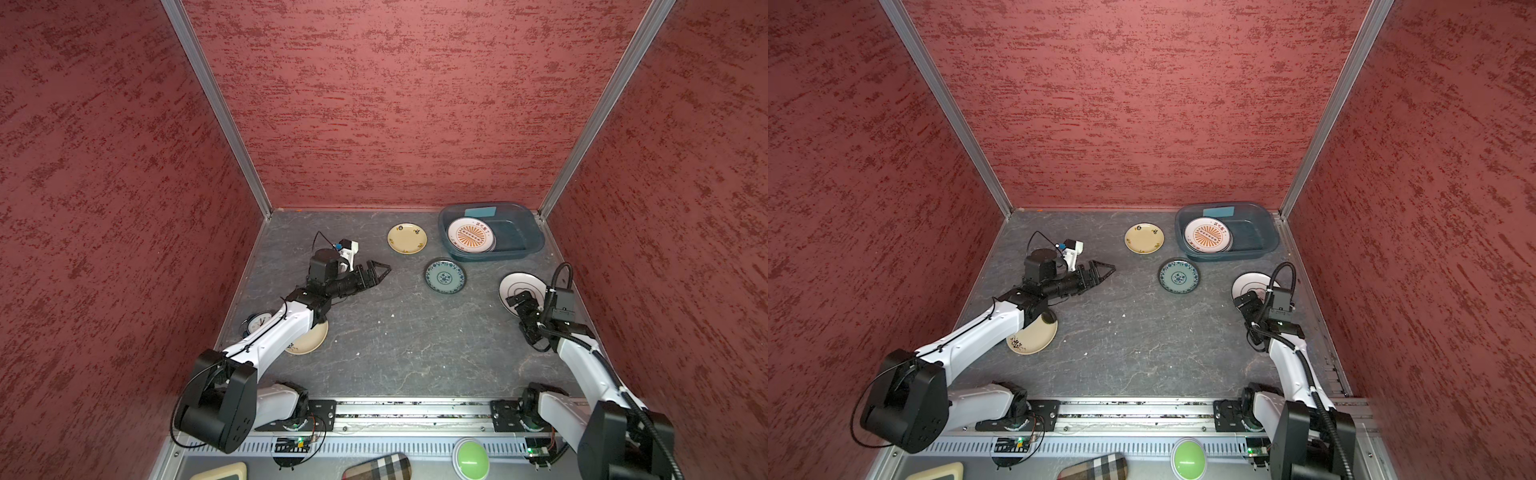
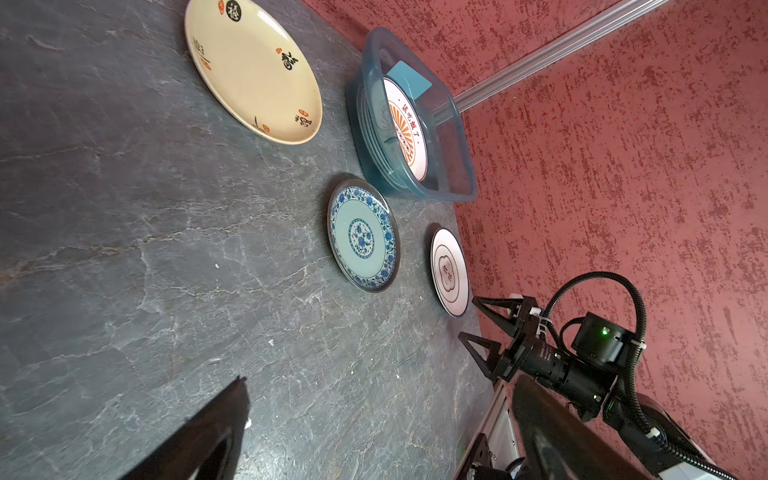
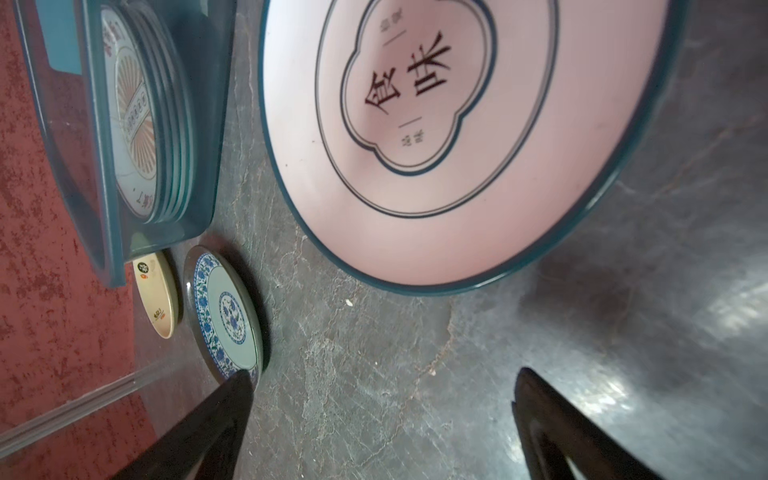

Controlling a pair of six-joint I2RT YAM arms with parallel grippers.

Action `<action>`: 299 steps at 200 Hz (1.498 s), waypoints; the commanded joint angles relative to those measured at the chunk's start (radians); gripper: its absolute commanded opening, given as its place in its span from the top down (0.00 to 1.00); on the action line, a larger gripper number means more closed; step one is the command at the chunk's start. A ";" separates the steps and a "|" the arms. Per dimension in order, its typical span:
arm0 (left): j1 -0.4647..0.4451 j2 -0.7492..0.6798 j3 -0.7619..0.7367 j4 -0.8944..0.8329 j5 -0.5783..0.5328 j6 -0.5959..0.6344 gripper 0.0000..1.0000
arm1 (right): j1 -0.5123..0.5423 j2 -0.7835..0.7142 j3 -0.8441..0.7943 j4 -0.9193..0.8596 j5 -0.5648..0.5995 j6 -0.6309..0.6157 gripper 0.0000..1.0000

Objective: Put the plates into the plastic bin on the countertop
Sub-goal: 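Move right gripper down to the white plate with black emblem, then grasp the emblem plate rim with right gripper and tilt it up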

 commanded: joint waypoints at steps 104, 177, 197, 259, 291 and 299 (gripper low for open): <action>0.067 -0.015 -0.058 0.035 0.048 0.014 0.01 | -0.066 -0.079 -0.123 0.112 0.117 0.247 0.39; 0.082 -0.013 -0.069 0.047 0.062 0.005 0.01 | -0.071 -0.040 -0.122 0.147 0.147 0.248 0.45; 0.082 -0.023 -0.071 0.061 0.077 -0.008 0.01 | -0.073 -0.039 -0.142 0.170 0.156 0.252 0.45; 0.082 -0.067 -0.068 0.082 0.064 -0.040 0.01 | -0.077 0.003 -0.107 0.166 0.173 0.146 0.46; 0.070 -0.049 -0.047 0.119 0.091 -0.056 0.00 | -0.078 0.088 -0.095 0.209 0.151 0.103 0.48; 0.055 -0.024 -0.033 0.153 0.135 -0.059 0.01 | -0.078 0.112 -0.093 0.219 0.143 0.093 0.48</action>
